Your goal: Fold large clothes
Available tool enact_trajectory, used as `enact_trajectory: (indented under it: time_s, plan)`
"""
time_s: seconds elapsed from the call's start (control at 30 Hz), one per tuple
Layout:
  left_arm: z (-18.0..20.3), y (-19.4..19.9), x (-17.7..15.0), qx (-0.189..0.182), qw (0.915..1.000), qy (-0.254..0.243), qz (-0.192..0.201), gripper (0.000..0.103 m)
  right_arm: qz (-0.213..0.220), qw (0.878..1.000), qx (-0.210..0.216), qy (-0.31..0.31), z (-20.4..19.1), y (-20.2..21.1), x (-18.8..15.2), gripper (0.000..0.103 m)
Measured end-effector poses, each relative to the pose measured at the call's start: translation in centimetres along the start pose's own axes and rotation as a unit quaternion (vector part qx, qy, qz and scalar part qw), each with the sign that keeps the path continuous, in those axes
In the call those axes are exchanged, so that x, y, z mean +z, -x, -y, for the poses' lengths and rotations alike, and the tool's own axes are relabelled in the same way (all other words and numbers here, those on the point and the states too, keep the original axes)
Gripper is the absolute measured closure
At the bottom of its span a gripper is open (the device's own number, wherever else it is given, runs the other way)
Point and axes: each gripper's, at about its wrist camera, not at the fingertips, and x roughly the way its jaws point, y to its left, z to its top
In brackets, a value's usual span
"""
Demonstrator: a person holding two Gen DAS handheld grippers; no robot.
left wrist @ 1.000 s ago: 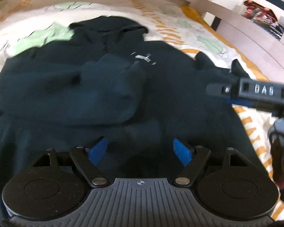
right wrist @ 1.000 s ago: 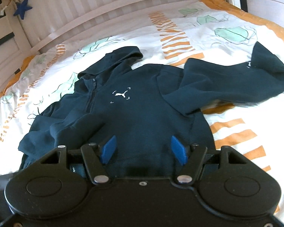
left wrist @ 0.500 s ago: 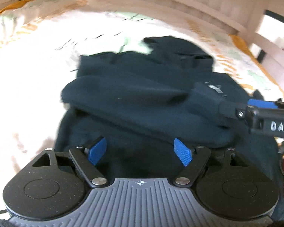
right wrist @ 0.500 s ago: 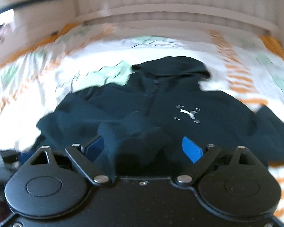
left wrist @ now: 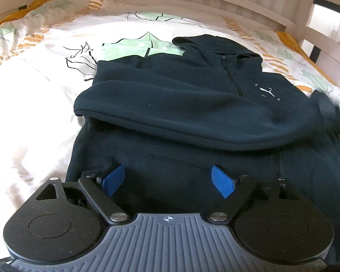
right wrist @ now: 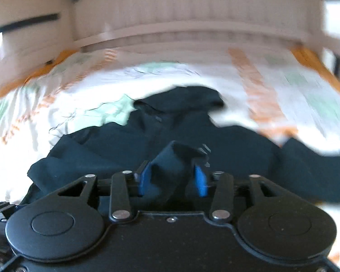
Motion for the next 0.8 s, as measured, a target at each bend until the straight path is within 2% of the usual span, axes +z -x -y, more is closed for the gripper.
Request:
enact_trajectory:
  time_s: [0.1, 0.23, 0.33, 0.47, 0.53, 0.6, 0.67, 0.7, 0.8]
  plan:
    - [-0.2, 0.5, 0.2, -0.003, 1.0000, 0.008, 0.000, 0.019, -0.045, 0.998, 0.005, -0.032, 2.7, 0.2, -2.2, 0.037]
    - [-0.5, 1.6, 1.0, -0.007, 0.9997, 0.020, 0.011, 0.019, -0.035, 0.996, 0.021, -0.079, 4.6, 0.9, -2.6, 0.023]
    - [-0.8, 2.8, 2.2, -0.004, 0.9993, 0.013, 0.036, 0.019, -0.040, 0.991, 0.058, -0.117, 5.2, 0.0, -2.0, 0.023]
    - [-2.4, 3.2, 5.0, 0.025, 0.9975, 0.010, 0.066, 0.019, -0.064, 0.984, 0.095, -0.136, 4.8, -1.9, -2.0, 0.025]
    - [-3.7, 2.7, 6.5, 0.056, 0.9955, 0.013, 0.075, 0.019, -0.075, 0.982, 0.103, -0.138, 4.4, -2.6, -2.5, 0.039]
    - [-5.4, 1.7, 7.9, 0.091, 0.9926, 0.027, 0.076, 0.019, -0.079, 0.983, 0.096, -0.136, 3.9, -3.1, -2.9, 0.045]
    - [-7.4, 0.6, 8.9, 0.123, 0.9885, 0.055, 0.070, 0.019, -0.078, 0.983, 0.093, -0.134, 3.6, -3.3, -3.0, 0.054]
    - [-8.4, -0.2, 9.2, 0.133, 0.9866, 0.071, 0.061, 0.019, -0.078, 0.983, 0.095, -0.135, 3.6, -3.4, -3.0, 0.062]
    - [-10.3, -2.5, 9.0, 0.127, 0.9876, 0.092, 0.012, 0.019, -0.072, 0.987, 0.085, -0.118, 3.0, -3.2, -2.8, 0.072]
